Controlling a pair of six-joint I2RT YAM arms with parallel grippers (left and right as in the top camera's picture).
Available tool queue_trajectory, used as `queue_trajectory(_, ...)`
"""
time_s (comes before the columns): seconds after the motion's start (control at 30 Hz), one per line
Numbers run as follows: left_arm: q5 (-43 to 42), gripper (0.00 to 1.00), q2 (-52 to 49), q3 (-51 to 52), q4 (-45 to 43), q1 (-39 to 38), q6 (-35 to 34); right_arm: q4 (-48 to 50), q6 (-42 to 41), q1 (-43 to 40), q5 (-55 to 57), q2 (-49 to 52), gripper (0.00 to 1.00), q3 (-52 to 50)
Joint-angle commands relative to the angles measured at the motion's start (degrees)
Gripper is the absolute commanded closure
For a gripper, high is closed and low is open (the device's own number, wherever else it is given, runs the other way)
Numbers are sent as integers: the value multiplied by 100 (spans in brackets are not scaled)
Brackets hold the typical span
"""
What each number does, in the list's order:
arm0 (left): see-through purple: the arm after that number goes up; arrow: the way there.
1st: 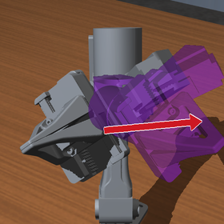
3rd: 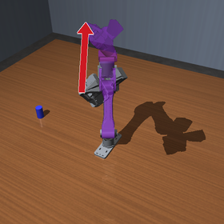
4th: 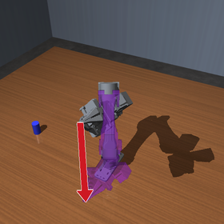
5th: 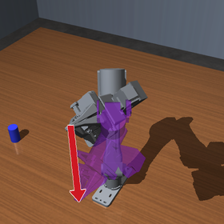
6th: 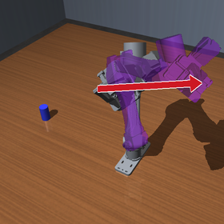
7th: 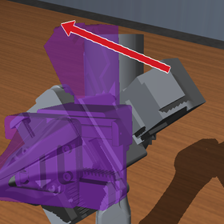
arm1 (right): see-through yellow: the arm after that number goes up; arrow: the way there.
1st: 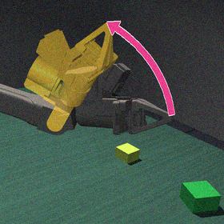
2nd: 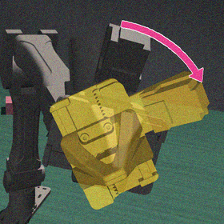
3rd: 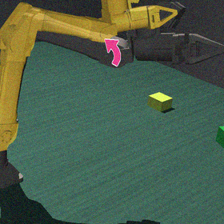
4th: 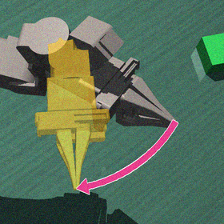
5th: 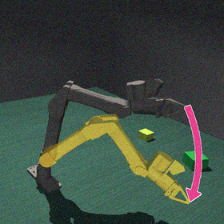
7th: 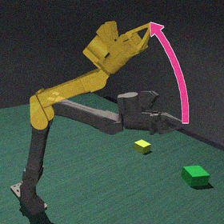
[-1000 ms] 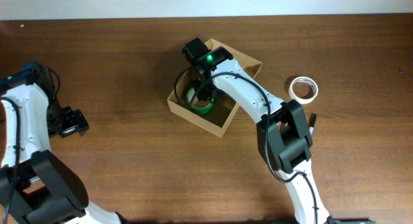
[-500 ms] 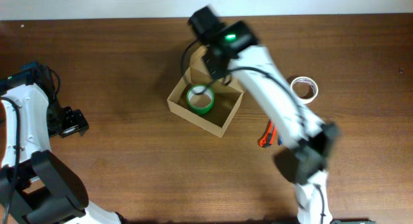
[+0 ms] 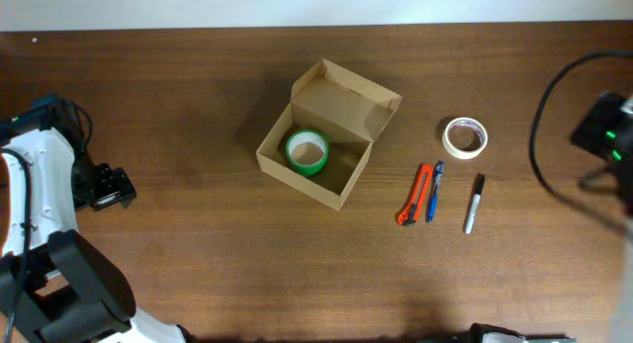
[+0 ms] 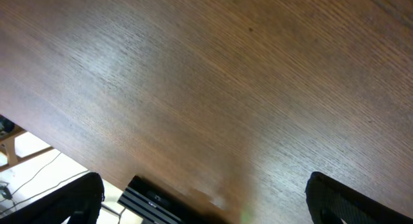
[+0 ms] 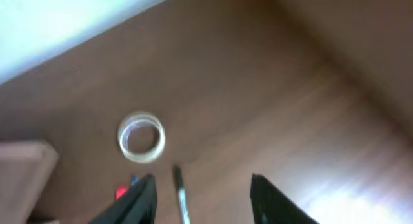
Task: Pack container
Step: 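Open the right gripper and lift out of the box, then grasp the white masking tape roll with the right gripper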
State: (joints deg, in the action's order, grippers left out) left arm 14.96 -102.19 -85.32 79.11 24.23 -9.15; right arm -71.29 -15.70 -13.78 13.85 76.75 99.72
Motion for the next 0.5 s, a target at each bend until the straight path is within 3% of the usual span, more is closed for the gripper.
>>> queue_trajectory(0.0, -24, 0, 50, 33, -11, 15, 68, 472, -890, -356, -1110, 905, 49, -1314)
queue_trajectory(0.17, -24, 0, 50, 33, -11, 15, 68, 708, -1486, -343, -1709, 2159, 49, -1314)
queue_trajectory(0.47, -24, 0, 50, 33, -11, 15, 68, 1073, -1486, -343, -2553, 3742, 48, -857)
